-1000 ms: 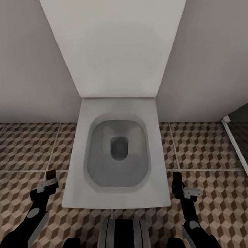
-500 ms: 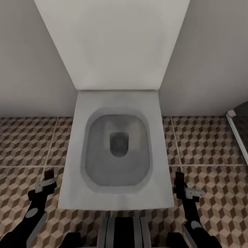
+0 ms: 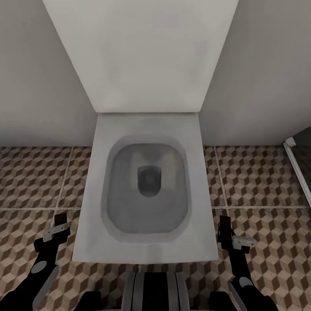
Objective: Take the four mousetraps from the cabinet in the bathroom and place them on the bathroom floor. Make sure all four end up on the same floor surface, and ensure that at least two of them are either under or directly next to the same bathroom sink.
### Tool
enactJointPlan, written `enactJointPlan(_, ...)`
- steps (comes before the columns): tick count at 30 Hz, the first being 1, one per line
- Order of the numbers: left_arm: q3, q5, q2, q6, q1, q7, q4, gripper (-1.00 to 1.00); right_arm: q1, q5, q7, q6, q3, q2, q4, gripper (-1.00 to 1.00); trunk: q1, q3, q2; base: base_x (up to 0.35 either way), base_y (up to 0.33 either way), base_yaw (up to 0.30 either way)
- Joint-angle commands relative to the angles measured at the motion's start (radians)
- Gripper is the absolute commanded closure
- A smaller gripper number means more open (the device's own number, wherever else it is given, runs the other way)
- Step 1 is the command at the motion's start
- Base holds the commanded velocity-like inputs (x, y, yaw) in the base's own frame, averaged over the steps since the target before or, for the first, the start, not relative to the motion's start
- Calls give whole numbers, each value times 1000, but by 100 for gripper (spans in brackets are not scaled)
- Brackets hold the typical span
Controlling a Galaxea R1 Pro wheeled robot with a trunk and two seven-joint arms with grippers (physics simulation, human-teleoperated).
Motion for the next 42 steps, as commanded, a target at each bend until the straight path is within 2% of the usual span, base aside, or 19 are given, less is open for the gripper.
enactJointPlan(1, -3, 6, 1, -4, 0, 7, 0, 100, 0, 7, -2, -2, -2, 0, 1, 100, 0, 0, 0, 0, 0, 0)
enactJointPlan(4, 2, 6, 2, -4, 0, 7, 0, 100, 0, 8, -2, -2, -2, 0, 1, 100, 0, 0, 0, 0, 0, 0)
enactJointPlan(7, 27, 6, 2, -3, 0, 7, 0, 100, 0, 9, -2, -2, -1, 0, 1, 100, 0, 0, 0, 0, 0, 0)
enactJointPlan(13, 31, 6, 1, -2, 0, 7, 0, 100, 0, 9, -2, -2, -1, 0, 1, 100, 0, 0, 0, 0, 0, 0)
enactJointPlan(34, 31, 6, 0, -2, 0, 8, 0, 100, 0, 8, -2, -2, -2, 0, 1, 100, 9, -82, -5, 0, 0, 0)
enactJointPlan(39, 36, 6, 3, -5, 0, 7, 0, 100, 0, 7, -3, -3, -4, -6, 0, 100, 9, -82, -5, 0, 0, 0)
enactJointPlan(40, 45, 6, 4, -6, 0, 7, 0, 100, 0, 6, -4, -3, -5, -22, -1, 100, 9, -82, -5, 0, 0, 0)
enactJointPlan(42, 60, 6, 4, -6, 0, 7, 0, 100, 0, 6, -3, -3, -5, -31, -1, 100, 9, -82, -5, 0, 0, 0)
